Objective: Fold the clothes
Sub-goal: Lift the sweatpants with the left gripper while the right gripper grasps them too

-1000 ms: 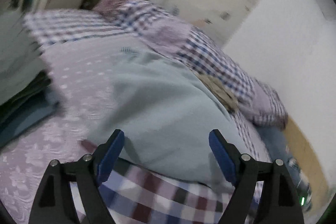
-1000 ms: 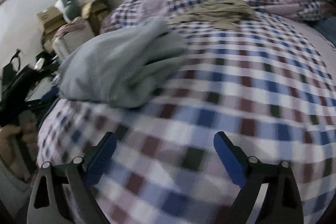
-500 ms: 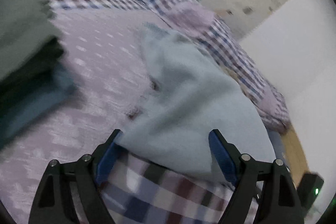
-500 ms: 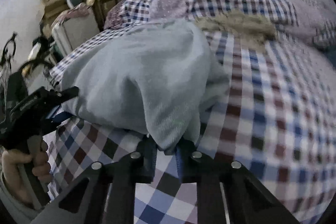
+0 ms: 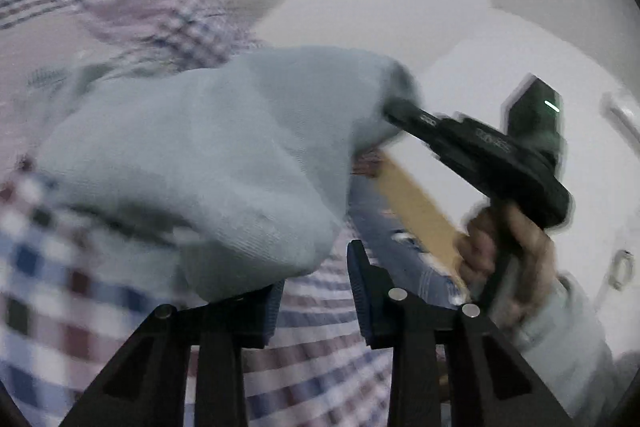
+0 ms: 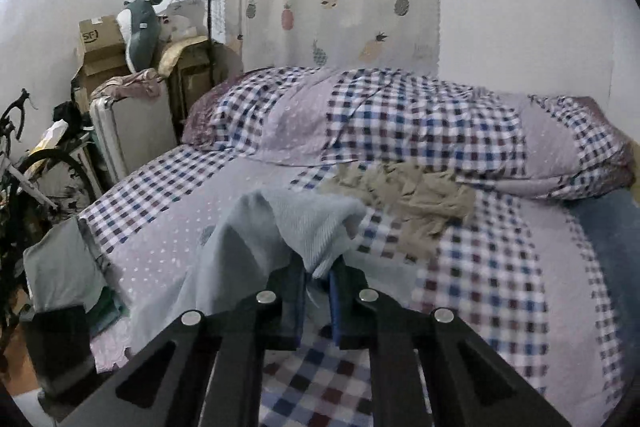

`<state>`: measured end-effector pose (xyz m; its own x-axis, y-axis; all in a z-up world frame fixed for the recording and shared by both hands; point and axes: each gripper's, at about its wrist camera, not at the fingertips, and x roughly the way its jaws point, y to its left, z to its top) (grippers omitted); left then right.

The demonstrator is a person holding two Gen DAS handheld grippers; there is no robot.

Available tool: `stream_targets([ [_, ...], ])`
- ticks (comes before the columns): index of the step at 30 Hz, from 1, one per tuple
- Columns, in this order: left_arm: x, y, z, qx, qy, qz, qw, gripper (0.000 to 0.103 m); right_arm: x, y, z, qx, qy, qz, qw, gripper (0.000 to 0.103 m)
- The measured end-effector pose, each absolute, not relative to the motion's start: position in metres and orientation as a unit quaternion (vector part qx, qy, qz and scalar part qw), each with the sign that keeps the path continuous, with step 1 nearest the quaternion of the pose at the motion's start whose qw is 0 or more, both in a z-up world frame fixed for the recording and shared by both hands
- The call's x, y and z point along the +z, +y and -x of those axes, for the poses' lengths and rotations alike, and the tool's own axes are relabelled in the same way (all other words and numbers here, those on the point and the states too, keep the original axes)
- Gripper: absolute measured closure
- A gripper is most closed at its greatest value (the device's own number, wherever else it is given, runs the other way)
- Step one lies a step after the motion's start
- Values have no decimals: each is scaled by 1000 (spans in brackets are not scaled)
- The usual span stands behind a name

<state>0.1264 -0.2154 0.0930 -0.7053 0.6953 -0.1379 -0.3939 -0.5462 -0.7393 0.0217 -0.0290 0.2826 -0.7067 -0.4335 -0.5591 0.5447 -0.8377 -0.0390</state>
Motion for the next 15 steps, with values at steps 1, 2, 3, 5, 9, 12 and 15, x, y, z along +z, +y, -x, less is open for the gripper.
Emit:
stream_targets([
  [1, 96, -205, -125, 846, -349, 214, 342, 65, 284, -25, -17, -919, 108, -284, 253, 91],
  [2, 98, -192, -123, 837, -342, 221, 365, 58, 282, -21, -14, -919, 116, -294, 236, 88],
  [3, 98, -178, -120, 835, -326, 234, 377, 40, 276, -16, -9, -919, 123, -307, 216, 83],
  [5, 93, -153, -111, 840, -283, 266, 380, 23, 262, -6, -4, -919, 137, -323, 177, 76],
  [9, 73, -146, -89, 825, -276, 328, 369, 21, 243, 22, -8, -929, 123, -323, 134, 39],
  [12, 72, -160, -76, 815, -303, 329, 370, 21, 237, 27, -10, -928, 104, -327, 143, 31],
  [15, 81, -174, -77, 810, -322, 319, 373, 21, 238, 18, -8, -927, 108, -324, 153, 28],
])
